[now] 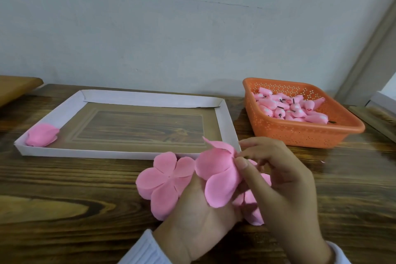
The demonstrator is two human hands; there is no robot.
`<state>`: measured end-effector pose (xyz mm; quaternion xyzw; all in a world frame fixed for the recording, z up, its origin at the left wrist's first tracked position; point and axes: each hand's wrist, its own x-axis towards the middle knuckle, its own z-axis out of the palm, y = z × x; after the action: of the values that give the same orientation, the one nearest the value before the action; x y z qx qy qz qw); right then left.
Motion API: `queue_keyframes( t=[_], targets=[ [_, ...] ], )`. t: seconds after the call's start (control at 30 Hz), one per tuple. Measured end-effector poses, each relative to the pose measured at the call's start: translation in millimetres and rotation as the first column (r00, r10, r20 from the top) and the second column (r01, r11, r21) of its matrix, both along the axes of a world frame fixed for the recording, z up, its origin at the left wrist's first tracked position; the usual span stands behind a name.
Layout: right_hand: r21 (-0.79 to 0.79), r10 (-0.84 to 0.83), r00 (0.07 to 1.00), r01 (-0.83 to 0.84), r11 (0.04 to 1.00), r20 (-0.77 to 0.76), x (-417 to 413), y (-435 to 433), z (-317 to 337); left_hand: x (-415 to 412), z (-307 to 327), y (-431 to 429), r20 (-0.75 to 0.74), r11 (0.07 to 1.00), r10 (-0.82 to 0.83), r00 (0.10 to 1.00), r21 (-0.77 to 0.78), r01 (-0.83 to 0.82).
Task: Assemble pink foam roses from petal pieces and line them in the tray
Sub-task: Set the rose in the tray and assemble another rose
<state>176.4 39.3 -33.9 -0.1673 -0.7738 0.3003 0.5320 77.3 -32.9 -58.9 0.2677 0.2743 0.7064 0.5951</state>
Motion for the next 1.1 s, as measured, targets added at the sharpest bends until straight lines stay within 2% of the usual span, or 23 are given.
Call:
queue_keyframes(
  t=[0.03, 0.07, 0.1, 0.13, 0.17, 0.2, 0.23, 0.27, 0.37, 0.47, 0.6, 0.77, 0.93, 1.1],
  targets=[
    [0.01, -0.017, 1.0, 0.017, 1.0, 0.014, 1, 2, 1, 0, 1, 4, 0.109, 0.998, 0.056, 0.992, -0.001, -0.056],
    [0.031, -0.04, 0.998, 0.039, 0.999, 0.04, 2, 5, 2, -3, -2, 5, 0.131, 0.983, 0.178, 0.975, 0.018, -0.182],
    [0.068, -0.065, 0.994, 0.06, 0.996, 0.082, 3, 8, 3, -7, -2, 4, 0.051, 0.932, 0.357, 0.933, 0.054, -0.36],
    [0.115, -0.087, 0.987, 0.072, 0.991, 0.133, 4, 10, 4, -11, 3, 5, -0.037, 0.837, 0.54, 0.841, 0.13, -0.532],
    [0.166, -0.1, 0.978, 0.069, 0.984, 0.183, 5, 12, 4, -15, 10, 3, -0.209, 0.732, 0.68, 0.703, 0.248, -0.635],
    [0.211, -0.104, 0.969, 0.056, 0.976, 0.223, 5, 13, 4, -17, 14, 1, -0.372, 0.668, 0.745, 0.555, 0.406, -0.624],
    [0.243, -0.102, 0.962, 0.039, 0.969, 0.252, 5, 13, 3, -18, 13, -2, -0.509, 0.659, 0.751, 0.421, 0.537, -0.527],
    [0.26, -0.097, 0.957, 0.023, 0.965, 0.275, 5, 13, 3, -20, 9, -3, -0.599, 0.699, 0.715, 0.362, 0.586, -0.41],
    [0.206, -0.034, 0.945, -0.036, 0.978, 0.325, 6, 9, 4, -15, 8, -4, -0.74, 0.866, 0.487, 0.465, 0.479, -0.145],
    [0.044, 0.105, 0.934, -0.127, 0.991, 0.341, 7, 8, 9, -12, 4, -3, -0.823, 0.925, 0.377, 0.425, 0.358, -0.128],
    [-0.084, 0.149, 0.936, -0.128, 0.988, 0.319, 9, 7, 11, -14, 5, -1, -0.841, 0.956, 0.293, 0.454, 0.256, -0.142],
    [-0.126, 0.119, 0.952, -0.086, 0.988, 0.283, 9, 8, 10, -17, 6, 0, -0.838, 0.979, 0.196, 0.509, 0.137, -0.152],
    [-0.152, 0.061, 0.98, -0.033, 0.988, 0.19, 10, 12, 9, -19, 8, -1, -0.861, 0.975, 0.188, 0.472, 0.107, -0.194],
    [-0.246, 0.049, 0.986, -0.009, 0.969, 0.157, 14, 20, 10, -21, 13, -2, -0.762, 0.992, 0.101, 0.64, 0.028, -0.123]
  ],
)
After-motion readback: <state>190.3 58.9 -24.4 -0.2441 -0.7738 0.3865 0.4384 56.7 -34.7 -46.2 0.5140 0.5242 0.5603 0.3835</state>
